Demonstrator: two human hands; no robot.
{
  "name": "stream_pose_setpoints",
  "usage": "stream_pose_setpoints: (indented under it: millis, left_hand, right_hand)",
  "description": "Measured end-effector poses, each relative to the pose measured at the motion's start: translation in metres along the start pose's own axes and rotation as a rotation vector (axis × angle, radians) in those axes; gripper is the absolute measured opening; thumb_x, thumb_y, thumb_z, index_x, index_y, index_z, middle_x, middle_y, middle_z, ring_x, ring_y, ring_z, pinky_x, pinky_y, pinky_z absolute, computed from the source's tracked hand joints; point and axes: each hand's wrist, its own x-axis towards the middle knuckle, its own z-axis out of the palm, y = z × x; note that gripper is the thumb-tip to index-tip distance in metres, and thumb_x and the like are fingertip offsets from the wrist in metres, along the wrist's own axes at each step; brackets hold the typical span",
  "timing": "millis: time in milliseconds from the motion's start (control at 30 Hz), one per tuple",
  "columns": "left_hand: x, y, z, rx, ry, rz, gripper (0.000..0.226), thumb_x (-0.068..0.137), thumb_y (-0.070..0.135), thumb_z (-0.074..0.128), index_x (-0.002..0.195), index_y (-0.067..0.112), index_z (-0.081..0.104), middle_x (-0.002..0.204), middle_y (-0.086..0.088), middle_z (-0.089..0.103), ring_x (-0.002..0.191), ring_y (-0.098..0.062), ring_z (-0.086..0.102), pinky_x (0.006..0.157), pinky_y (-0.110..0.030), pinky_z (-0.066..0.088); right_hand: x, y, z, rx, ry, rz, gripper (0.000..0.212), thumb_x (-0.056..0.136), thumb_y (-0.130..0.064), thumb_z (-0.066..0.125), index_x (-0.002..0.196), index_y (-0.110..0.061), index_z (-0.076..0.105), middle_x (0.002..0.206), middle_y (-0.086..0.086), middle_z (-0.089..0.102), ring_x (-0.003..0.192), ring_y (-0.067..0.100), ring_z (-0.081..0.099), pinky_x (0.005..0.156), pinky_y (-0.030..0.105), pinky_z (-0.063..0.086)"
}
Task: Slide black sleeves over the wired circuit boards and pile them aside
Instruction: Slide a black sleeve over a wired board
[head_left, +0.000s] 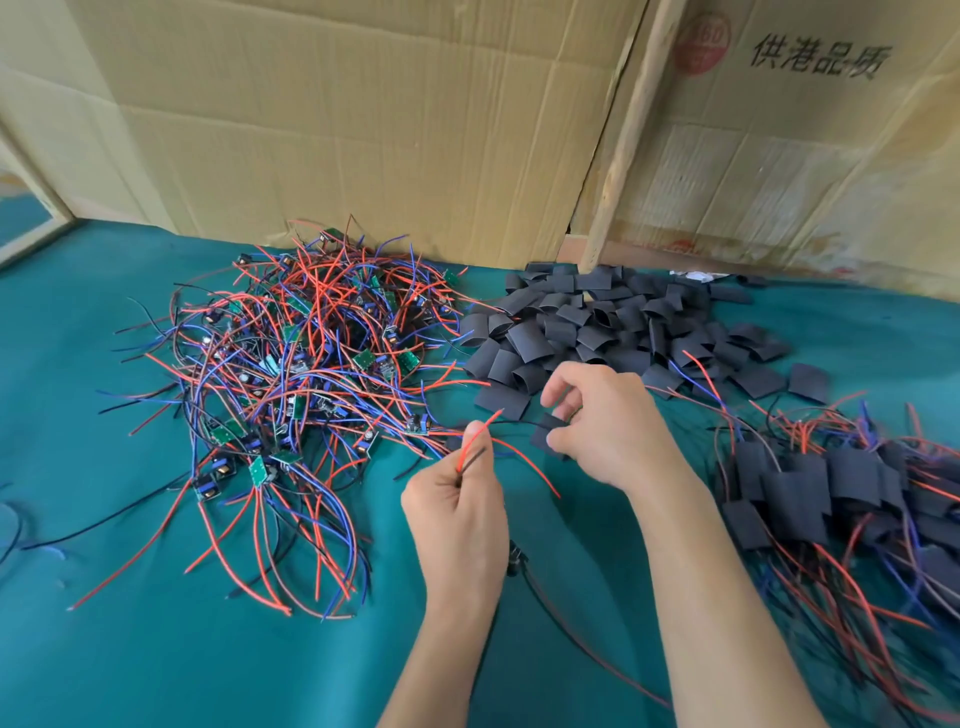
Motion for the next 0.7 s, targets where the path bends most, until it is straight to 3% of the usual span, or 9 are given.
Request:
stream_pose_setpoints:
  millis: [133, 267, 367, 433, 467, 533, 667, 700]
  left_hand:
    - [0.0, -0.001, -0.002, 0.038, -0.064, 0.076, 0.039, 0.087, 0.049, 0.047, 0.061, 0.026, 0.028, 0.06, 0.009, 0.023, 0.057, -0.012, 0.019, 0.052, -0.032, 0.018]
    - [-0.001, 0.001, -0.003, 0.001, -0.155, 0.103, 0.021, 0.076, 0.043, 0.044, 0.069, 0.028, 0.031, 0.062, 0.014, 0.031, 0.058, -0.008, 0.025, 0.052, -0.025, 0.026]
    - [-0.002, 0.003, -0.003, 0.052, -0.199, 0.103, 0.018, 0.076, 0.047, 0.041, 0.076, 0.03, 0.036, 0.063, 0.017, 0.039, 0.056, -0.005, 0.03, 0.053, -0.021, 0.029]
    - [-0.003, 0.003, -0.002, 0.086, -0.203, 0.108, 0.025, 0.081, 0.052, 0.037, 0.081, 0.028, 0.038, 0.061, 0.017, 0.04, 0.054, -0.006, 0.032, 0.052, -0.022, 0.029]
    - [-0.003, 0.003, -0.001, 0.115, -0.199, 0.126, 0.029, 0.084, 0.055, 0.035, 0.083, 0.026, 0.04, 0.06, 0.016, 0.041, 0.053, -0.007, 0.032, 0.052, -0.023, 0.029]
    - [-0.003, 0.003, 0.0, 0.177, -0.192, 0.19, 0.033, 0.094, 0.054, 0.033, 0.086, 0.024, 0.044, 0.056, 0.014, 0.04, 0.051, -0.009, 0.032, 0.05, -0.025, 0.027]
    - [-0.003, 0.003, 0.0, 0.21, -0.201, 0.226, 0.03, 0.102, 0.044, 0.034, 0.09, 0.022, 0.051, 0.054, 0.014, 0.038, 0.05, -0.01, 0.031, 0.05, -0.022, 0.026]
    - [-0.003, 0.003, 0.0, 0.202, -0.215, 0.211, 0.03, 0.1, 0.044, 0.035, 0.089, 0.022, 0.052, 0.055, 0.014, 0.039, 0.051, -0.009, 0.032, 0.05, -0.02, 0.026]
  right_hand:
    - [-0.001, -0.002, 0.003, 0.032, -0.132, -0.015, 0.035, 0.075, -0.002, 0.066, 0.082, -0.036, 0.068, 0.082, -0.004, 0.059, 0.068, 0.012, 0.052, 0.058, 0.027, 0.041]
    - [-0.002, 0.001, -0.002, 0.122, -0.126, 0.034, 0.032, 0.07, -0.003, 0.074, 0.078, -0.035, 0.071, 0.078, -0.006, 0.065, 0.065, 0.02, 0.068, 0.061, 0.029, 0.053]
    - [-0.004, 0.011, -0.01, 0.352, -0.126, 0.071, 0.026, 0.074, -0.008, 0.084, 0.09, -0.025, 0.075, 0.078, -0.001, 0.076, 0.069, 0.019, 0.074, 0.083, 0.039, 0.062]
    - [-0.003, 0.016, -0.016, 0.556, -0.131, 0.109, 0.012, 0.087, -0.013, 0.078, 0.097, -0.018, 0.075, 0.086, 0.005, 0.078, 0.077, 0.022, 0.077, 0.093, 0.043, 0.06]
    - [-0.002, 0.017, -0.019, 0.634, -0.122, 0.126, 0.007, 0.093, -0.014, 0.072, 0.098, -0.016, 0.076, 0.094, 0.009, 0.078, 0.082, 0.023, 0.078, 0.094, 0.042, 0.06]
    - [0.0, 0.018, -0.022, 0.733, -0.096, 0.124, 0.016, 0.101, -0.014, 0.061, 0.097, -0.014, 0.077, 0.109, 0.016, 0.073, 0.09, 0.022, 0.077, 0.091, 0.038, 0.062]
    - [-0.001, 0.016, -0.022, 0.767, -0.038, 0.051, 0.029, 0.106, -0.016, 0.053, 0.095, -0.02, 0.08, 0.104, 0.021, 0.062, 0.097, 0.021, 0.067, 0.089, 0.031, 0.061]
    - [-0.001, 0.015, -0.022, 0.767, -0.024, 0.05, 0.03, 0.106, -0.015, 0.052, 0.096, -0.019, 0.08, 0.113, 0.027, 0.063, 0.103, 0.026, 0.07, 0.09, 0.03, 0.061]
